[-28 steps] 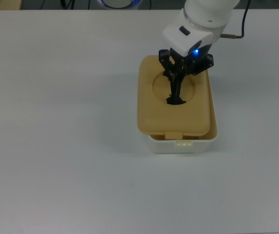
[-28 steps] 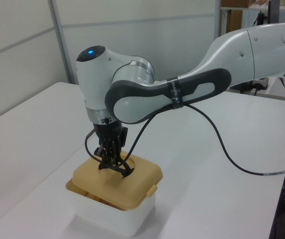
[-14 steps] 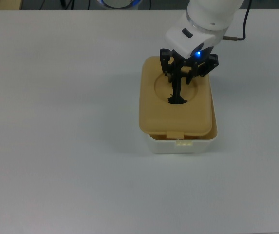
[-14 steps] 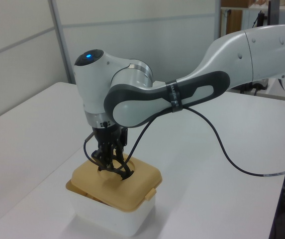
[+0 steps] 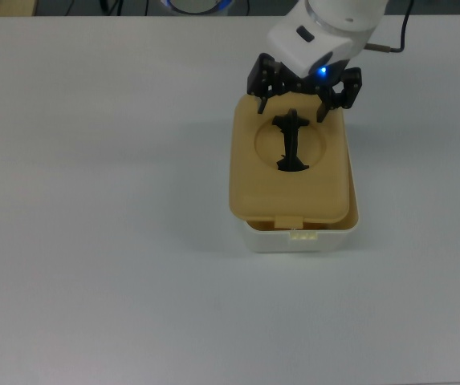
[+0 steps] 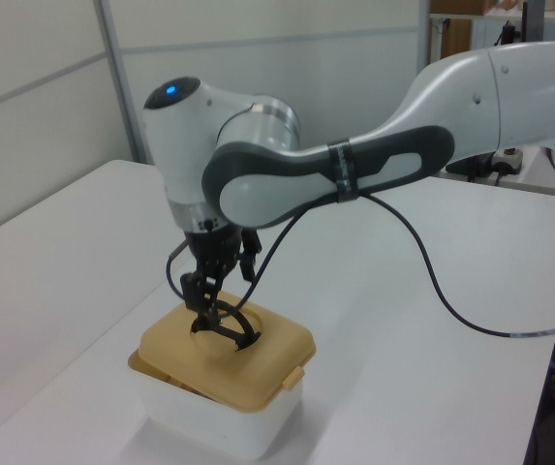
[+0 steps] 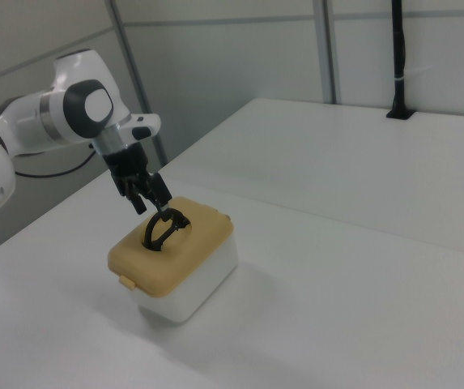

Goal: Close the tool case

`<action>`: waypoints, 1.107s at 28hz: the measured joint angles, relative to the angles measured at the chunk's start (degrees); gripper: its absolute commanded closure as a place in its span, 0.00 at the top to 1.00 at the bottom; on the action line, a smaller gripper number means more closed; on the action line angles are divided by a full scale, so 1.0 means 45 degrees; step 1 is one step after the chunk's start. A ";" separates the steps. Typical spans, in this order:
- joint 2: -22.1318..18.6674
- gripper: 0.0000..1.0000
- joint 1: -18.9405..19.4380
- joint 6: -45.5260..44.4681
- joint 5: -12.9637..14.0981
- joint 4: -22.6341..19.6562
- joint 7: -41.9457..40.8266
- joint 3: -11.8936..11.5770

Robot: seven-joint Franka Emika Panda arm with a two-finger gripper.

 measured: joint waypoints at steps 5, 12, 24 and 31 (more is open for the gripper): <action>-0.0332 1.00 -0.0519 -0.0097 0.0044 0.0047 -0.0627 -0.0021; -0.0777 1.00 -0.1677 -0.0851 0.0528 0.0051 -0.2590 -0.0057; -0.1740 1.00 -0.3512 -0.1361 0.1253 0.0040 -0.4610 -0.0075; -0.1818 1.00 -0.3923 -0.1386 0.1257 0.0038 -0.4749 -0.0076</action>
